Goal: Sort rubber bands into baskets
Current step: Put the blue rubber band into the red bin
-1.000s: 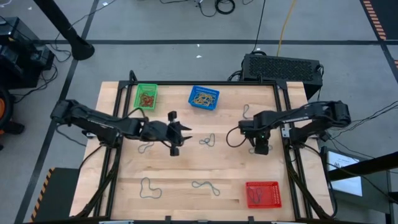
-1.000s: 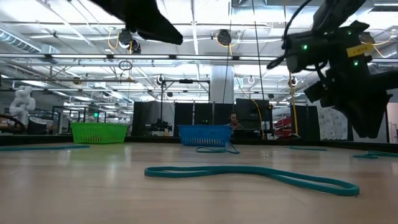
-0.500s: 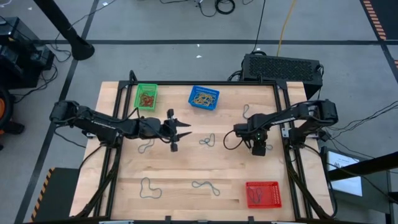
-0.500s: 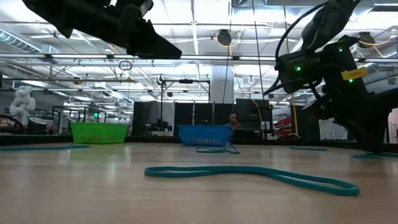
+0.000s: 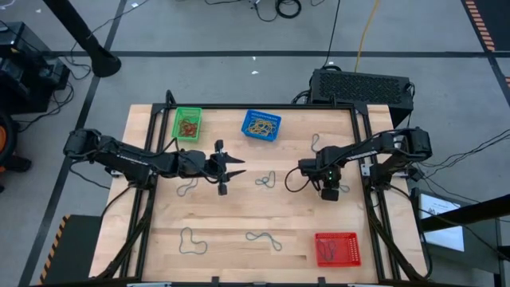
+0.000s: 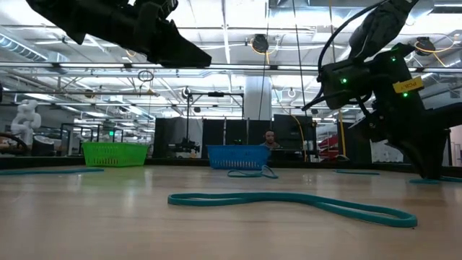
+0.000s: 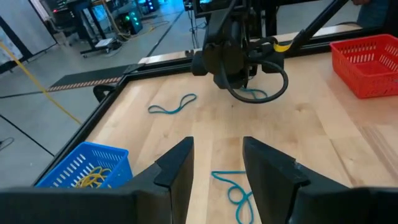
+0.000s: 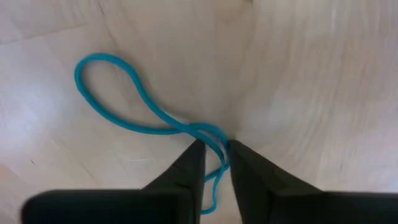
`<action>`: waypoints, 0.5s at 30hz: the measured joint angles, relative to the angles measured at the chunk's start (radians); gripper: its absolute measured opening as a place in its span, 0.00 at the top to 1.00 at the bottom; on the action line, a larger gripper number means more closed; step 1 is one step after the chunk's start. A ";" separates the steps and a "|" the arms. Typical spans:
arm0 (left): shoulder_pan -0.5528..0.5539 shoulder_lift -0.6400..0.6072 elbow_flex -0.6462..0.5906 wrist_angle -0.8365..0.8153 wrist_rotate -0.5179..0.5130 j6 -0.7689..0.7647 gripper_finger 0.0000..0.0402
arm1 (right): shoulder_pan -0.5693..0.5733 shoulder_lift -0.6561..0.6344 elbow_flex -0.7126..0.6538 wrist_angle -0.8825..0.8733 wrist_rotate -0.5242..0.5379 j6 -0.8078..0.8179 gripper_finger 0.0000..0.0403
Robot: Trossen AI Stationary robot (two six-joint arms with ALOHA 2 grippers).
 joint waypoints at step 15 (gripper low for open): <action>0.000 0.000 0.000 0.000 0.000 0.000 0.64 | 0.028 0.000 0.135 -0.107 0.006 0.028 1.00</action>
